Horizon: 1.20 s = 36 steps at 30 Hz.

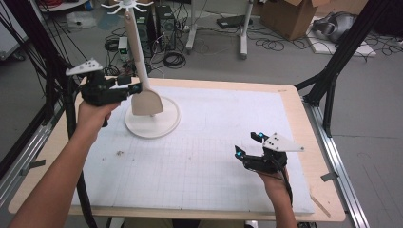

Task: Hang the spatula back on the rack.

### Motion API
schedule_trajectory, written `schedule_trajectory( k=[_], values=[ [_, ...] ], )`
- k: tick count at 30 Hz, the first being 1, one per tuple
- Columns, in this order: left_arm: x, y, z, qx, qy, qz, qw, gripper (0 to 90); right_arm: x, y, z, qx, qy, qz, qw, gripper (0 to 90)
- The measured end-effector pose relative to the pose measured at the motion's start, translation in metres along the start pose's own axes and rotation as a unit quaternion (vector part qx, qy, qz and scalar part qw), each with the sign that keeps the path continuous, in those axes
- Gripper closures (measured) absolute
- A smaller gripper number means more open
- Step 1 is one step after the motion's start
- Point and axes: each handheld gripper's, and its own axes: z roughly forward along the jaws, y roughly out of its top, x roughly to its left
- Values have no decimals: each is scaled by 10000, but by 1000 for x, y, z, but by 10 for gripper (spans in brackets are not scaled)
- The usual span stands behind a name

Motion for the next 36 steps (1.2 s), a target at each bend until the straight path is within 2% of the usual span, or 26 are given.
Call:
schedule_trajectory(
  k=[2, 4, 5, 7, 9, 11, 16, 20, 22, 27, 36],
  values=[
    [0, -22, -10, -255, -47, 115, 9996, 309, -2, -3, 0, -11, -8, 54, 10000, 233],
    [-2, -41, -18, -361, -117, 244, 9990, 303, -4, -6, 2, 22, -2, 84, 10000, 233],
    [-4, -50, -22, -436, -168, 346, 9983, 290, -4, -7, 2, 55, 2, 101, 9999, 233],
    [-9, -64, -30, -661, -237, 406, 9967, 254, -4, -10, 4, 109, 6, 51, 9999, 233],
    [-13, -76, -35, -900, -129, 504, 9946, 150, -4, -12, 5, 203, 12, 67, 9998, 233],
    [-16, -87, -40, -988, -34, 557, 9935, 121, -4, -13, 4, 244, -6, 45, 9997, 233],
    [-21, -109, -43, -905, -50, 600, 9941, 121, -5, -22, 0, 275, -130, 51, 9995, 233],
    [-25, -121, -43, -795, -56, 560, 9952, 123, -6, -30, -4, 193, -221, 198, 9994, 228],
    [-26, -125, -44, -711, -51, 558, 9959, 125, -6, -33, -7, 146, -277, 260, 9992, 198],
    [-27, -135, -47, -600, 21, 439, 9972, 131, -5, -38, -13, 122, -374, 370, 9985, 196],
    [-30, -144, -41, -422, 18, 493, 9979, 148, -4, -42, -17, 108, -473, 410, 9980, 196]
  ],
)
